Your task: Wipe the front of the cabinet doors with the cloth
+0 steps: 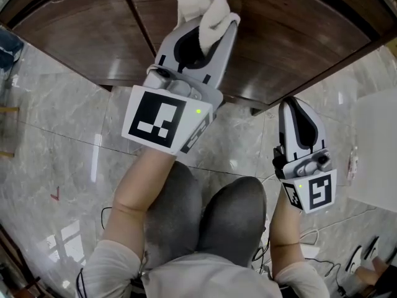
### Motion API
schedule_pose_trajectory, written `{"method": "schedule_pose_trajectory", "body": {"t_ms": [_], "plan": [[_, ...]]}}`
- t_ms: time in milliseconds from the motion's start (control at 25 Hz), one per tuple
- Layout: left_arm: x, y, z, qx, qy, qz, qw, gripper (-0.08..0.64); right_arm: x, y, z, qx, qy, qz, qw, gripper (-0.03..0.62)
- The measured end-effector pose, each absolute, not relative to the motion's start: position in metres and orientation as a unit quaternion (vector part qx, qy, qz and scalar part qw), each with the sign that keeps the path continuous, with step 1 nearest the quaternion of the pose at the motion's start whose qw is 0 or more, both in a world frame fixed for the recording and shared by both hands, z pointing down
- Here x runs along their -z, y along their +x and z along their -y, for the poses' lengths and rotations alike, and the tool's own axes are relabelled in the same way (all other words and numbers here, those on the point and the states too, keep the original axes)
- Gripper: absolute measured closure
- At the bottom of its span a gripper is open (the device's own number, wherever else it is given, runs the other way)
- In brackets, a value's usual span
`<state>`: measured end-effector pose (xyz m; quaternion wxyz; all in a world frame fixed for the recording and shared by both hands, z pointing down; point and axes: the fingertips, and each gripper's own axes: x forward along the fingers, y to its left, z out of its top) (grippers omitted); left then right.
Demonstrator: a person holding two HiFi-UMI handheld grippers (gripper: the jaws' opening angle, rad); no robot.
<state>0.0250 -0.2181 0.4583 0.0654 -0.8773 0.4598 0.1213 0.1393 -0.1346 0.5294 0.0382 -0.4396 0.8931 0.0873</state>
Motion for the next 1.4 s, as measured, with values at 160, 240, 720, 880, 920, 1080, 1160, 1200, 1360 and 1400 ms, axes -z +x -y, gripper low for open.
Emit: {"method": "schedule_pose_trajectory", "body": {"t_ms": [160, 240, 720, 880, 920, 1080, 1160, 1200, 1360, 1400], "plan": [[-0.461, 0.044, 0.216, -0.121, -0.886, -0.443, 0.059, 0.497, -0.531, 0.149, 0.133, -0.087, -0.445, -0.89, 0.039, 0.546], [-0.462, 0.052, 0.216, -0.122, -0.889, -0.438, 0.059, 0.498, -0.532, 0.155, 0.132, -0.086, -0.449, -0.889, 0.039, 0.546], [-0.464, 0.101, 0.21, -0.119, -0.907, -0.398, 0.067, 0.499, -0.532, 0.177, 0.129, -0.085, -0.46, -0.883, 0.041, 0.546], [-0.47, 0.132, 0.207, -0.106, -0.919, -0.373, 0.071, 0.497, -0.534, 0.188, 0.129, -0.083, -0.467, -0.879, 0.043, 0.546], [-0.472, 0.139, 0.207, -0.104, -0.921, -0.369, 0.072, 0.497, -0.535, 0.192, 0.129, -0.082, -0.469, -0.878, 0.044, 0.546], [-0.474, 0.164, 0.206, -0.095, -0.926, -0.355, 0.083, 0.497, -0.538, 0.207, 0.127, -0.078, -0.479, -0.873, 0.046, 0.546], [-0.475, 0.173, 0.205, -0.09, -0.928, -0.351, 0.089, 0.498, -0.539, 0.214, 0.127, -0.079, -0.487, -0.869, 0.047, 0.546], [-0.476, 0.178, 0.204, -0.087, -0.929, -0.348, 0.091, 0.498, -0.539, 0.218, 0.127, -0.08, -0.491, -0.866, 0.047, 0.546], [-0.478, 0.2, 0.202, -0.079, -0.935, -0.332, 0.095, 0.498, -0.543, 0.232, 0.126, -0.079, -0.505, -0.858, 0.045, 0.546], [-0.479, 0.205, 0.201, -0.078, -0.936, -0.328, 0.097, 0.497, -0.544, 0.234, 0.125, -0.079, -0.507, -0.857, 0.042, 0.546]]}}
